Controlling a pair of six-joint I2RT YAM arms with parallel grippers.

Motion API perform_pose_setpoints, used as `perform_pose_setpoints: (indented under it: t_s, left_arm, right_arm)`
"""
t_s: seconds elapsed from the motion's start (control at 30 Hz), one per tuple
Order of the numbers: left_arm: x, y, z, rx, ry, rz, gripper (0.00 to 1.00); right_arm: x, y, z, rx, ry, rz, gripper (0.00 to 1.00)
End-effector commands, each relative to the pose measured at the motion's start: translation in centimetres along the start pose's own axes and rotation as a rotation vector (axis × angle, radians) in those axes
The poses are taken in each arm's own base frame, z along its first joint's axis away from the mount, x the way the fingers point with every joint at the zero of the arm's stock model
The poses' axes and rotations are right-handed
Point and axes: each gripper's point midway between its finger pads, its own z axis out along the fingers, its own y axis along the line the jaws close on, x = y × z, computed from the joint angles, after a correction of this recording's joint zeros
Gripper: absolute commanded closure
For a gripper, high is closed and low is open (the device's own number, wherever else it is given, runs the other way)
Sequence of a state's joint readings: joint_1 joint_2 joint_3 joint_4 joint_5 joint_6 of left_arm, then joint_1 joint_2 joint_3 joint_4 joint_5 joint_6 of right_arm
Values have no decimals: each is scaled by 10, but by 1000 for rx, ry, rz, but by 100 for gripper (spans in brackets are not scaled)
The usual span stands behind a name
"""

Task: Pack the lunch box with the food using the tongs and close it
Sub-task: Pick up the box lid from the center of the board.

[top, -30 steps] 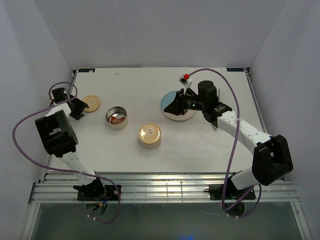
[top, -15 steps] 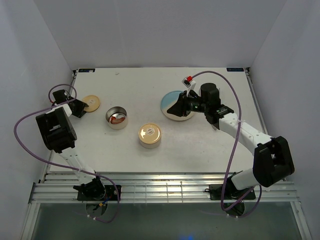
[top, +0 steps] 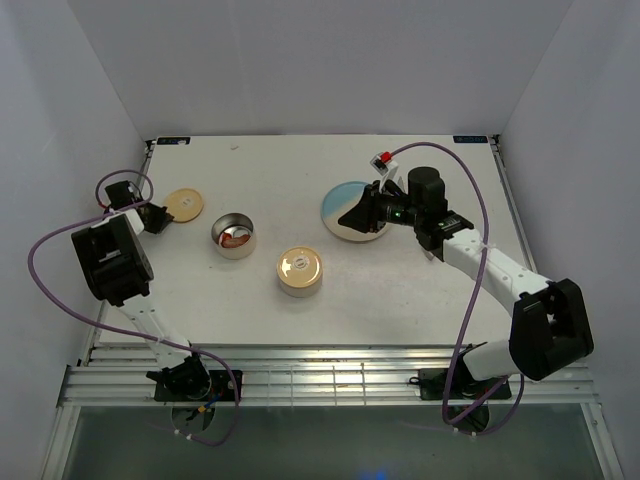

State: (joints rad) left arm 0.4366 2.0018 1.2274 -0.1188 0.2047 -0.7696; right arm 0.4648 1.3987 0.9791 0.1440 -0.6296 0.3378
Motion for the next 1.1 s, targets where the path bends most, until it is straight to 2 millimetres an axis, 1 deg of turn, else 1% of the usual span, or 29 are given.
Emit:
perform_pose_setpoints:
  t_s: [0.0,0.03,0.07,0.13,0.17,0.27,0.3,0.37,0.4,0.47,0.5,0.53,0.57,0.6,0.63,0.7,0.73,0.77,0.8,0.83,0.93,0.97,1.03,1.07]
  left_arm:
    - [14,24,-11,-95,25,26,100]
    - [14,23,-15,-93,23,27,100]
    - [9,16,-23,-77,5,31,100]
    - [7,8,-32,-57,-1,43,100]
    - [2,0,-42,-37,-17,48,100]
    - [1,-10,-61,-3,-29,59,100]
    - [-5,-21,-75,23,-54,69,100]
    - [-10,-31,-91,49,-71,95,100]
    - [-15,-40,-105,73,-94,113,100]
    - [-16,-51,-119,102,-105,152,100]
    - [-12,-53,-125,107,-97,160,100]
    - [-10,-62,-138,140,-108,175,100]
    - [-6,-66,-144,162,-100,181,100]
    - [5,-68,-148,188,-69,186,100]
    - [13,-79,-159,223,-70,217,100]
    - [31,-85,-166,240,-40,264,100]
    - [49,-87,-166,247,-7,291,100]
    - [58,-91,-171,266,3,307,100]
    - [68,-90,-172,273,24,327,100]
    - [84,-88,-170,269,54,347,100]
    - [100,-91,-177,282,58,379,100]
    - [106,-88,-178,283,60,386,100]
    - [117,-90,-178,295,77,401,100]
    - [120,-87,-176,286,76,406,100]
  right_arm:
    - [-18,13,-7,-33,-66,-44,70]
    - [-17,13,-7,-34,-64,-41,71]
    - [-18,15,-8,-39,-67,-41,71]
    - [-16,15,-8,-43,-65,-35,71]
    - [-17,15,-8,-44,-68,-35,71]
    - [-16,15,-7,-50,-66,-27,71]
    - [-16,16,-6,-53,-65,-26,71]
    - [-16,16,-6,-58,-64,-22,70]
    - [-15,17,-6,-60,-64,-19,71]
    - [-16,18,-6,-65,-60,-17,71]
    - [-15,17,-6,-64,-57,-15,71]
    - [-14,16,-5,-61,-55,-10,71]
    - [-14,16,-5,-62,-56,-8,71]
    - [-13,17,-5,-67,-56,-4,70]
    - [-12,17,-4,-70,-55,3,70]
    - [-10,17,-3,-74,-53,6,70]
    - [-9,15,-2,-72,-48,13,70]
    - [-8,15,-2,-74,-43,12,70]
    - [-8,13,-1,-66,-44,15,70]
    - [-6,9,1,-55,-37,24,70]
    - [-4,6,3,-48,-32,32,70]
    - [-4,6,3,-49,-34,36,70]
    - [-3,6,4,-52,-29,39,71]
    - [-4,5,4,-50,-32,38,71]
